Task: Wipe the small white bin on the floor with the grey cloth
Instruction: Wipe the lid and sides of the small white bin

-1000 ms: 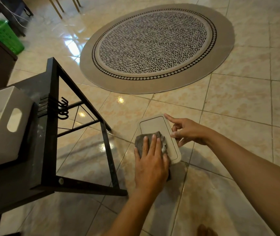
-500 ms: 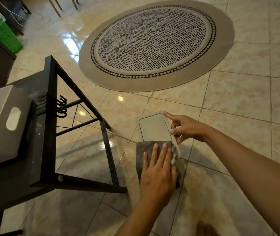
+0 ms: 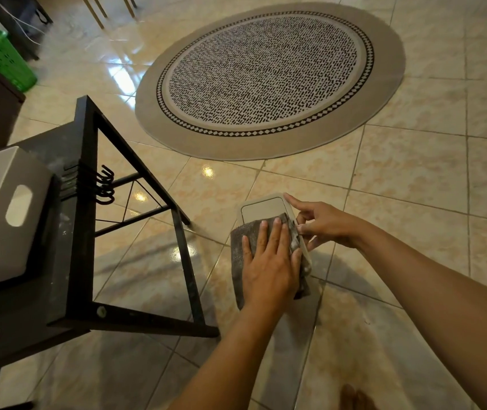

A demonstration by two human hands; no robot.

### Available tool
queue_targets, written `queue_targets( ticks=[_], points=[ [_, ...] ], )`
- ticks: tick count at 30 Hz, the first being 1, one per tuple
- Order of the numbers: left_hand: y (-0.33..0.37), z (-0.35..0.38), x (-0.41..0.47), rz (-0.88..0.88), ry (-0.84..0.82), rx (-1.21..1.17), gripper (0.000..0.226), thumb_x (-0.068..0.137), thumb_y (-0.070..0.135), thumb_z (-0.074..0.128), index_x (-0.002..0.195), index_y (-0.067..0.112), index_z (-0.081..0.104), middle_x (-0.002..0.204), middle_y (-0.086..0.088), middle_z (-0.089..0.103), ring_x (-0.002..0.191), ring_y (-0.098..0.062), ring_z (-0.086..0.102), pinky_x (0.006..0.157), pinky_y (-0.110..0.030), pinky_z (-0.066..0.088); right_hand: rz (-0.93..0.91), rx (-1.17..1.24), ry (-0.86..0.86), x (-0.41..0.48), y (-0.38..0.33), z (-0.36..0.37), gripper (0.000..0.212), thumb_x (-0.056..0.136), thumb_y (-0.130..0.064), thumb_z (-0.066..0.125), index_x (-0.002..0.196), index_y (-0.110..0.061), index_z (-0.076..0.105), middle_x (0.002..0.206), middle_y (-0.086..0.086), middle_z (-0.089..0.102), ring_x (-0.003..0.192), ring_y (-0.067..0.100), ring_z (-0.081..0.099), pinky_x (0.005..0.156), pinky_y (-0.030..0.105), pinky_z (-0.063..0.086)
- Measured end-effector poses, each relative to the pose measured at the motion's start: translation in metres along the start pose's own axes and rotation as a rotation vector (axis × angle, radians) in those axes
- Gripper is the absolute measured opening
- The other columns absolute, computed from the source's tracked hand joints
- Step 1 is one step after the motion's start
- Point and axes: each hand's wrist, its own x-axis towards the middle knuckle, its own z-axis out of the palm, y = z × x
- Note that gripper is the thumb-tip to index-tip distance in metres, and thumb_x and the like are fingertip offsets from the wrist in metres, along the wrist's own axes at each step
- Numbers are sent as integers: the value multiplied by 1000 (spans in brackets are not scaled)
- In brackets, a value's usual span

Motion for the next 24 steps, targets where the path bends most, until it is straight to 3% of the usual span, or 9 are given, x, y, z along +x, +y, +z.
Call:
queue_targets(
  ticks=[3, 7, 13, 16, 19, 24],
  points=[
    [-1, -2, 1, -14, 27, -63, 63, 100, 56, 9, 155, 26, 0, 161, 6, -17, 145, -14, -26, 117, -51, -16, -9, 4, -8, 1, 0, 0, 83, 92, 8, 53, 154, -38, 22, 82, 8, 46, 69, 17, 55, 75, 43, 63],
    [-4, 3, -2, -77, 46, -78, 58, 101, 50, 13, 155, 32, -1, 161, 5, -19, 144, -14, -28, 117, -53, -15, -10, 12, -23, 1, 0, 2, 82, 93, 5, 55, 155, -37, 20, 87, 10, 47, 72, 19, 57, 64, 29, 60],
    [-6, 2, 14, -126, 37, -57, 61, 101, 50, 12, 154, 30, -9, 162, 4, -19, 145, -17, -27, 118, -52, -10, -11, 28, -21, 0, -1, 0, 82, 93, 4, 56, 155, -37, 20, 86, 9, 46, 73, 19, 56, 64, 29, 59],
    [-11, -1, 6, -103, 61, -221, 58, 100, 43, 14, 155, 31, 3, 163, 6, -13, 145, -12, -25, 120, -48, -8, -7, 34, -26, 0, 1, 1, 82, 94, 3, 57, 154, -37, 20, 85, 9, 46, 73, 20, 56, 66, 32, 60],
    [-21, -1, 2, -83, 122, -356, 53, 103, 36, 30, 155, 30, 17, 163, 6, -6, 147, -13, -20, 121, -43, -2, -6, 29, -32, 0, 2, 1, 81, 94, 3, 57, 154, -37, 20, 84, 8, 47, 71, 17, 57, 65, 30, 59],
    [-21, 5, 13, -64, 168, -201, 54, 102, 45, 29, 154, 32, 18, 164, 4, 1, 149, -19, -16, 121, -46, 0, -2, 31, -27, 0, 1, 0, 82, 93, 5, 56, 154, -37, 20, 88, 11, 44, 71, 17, 56, 65, 30, 60]
  ],
)
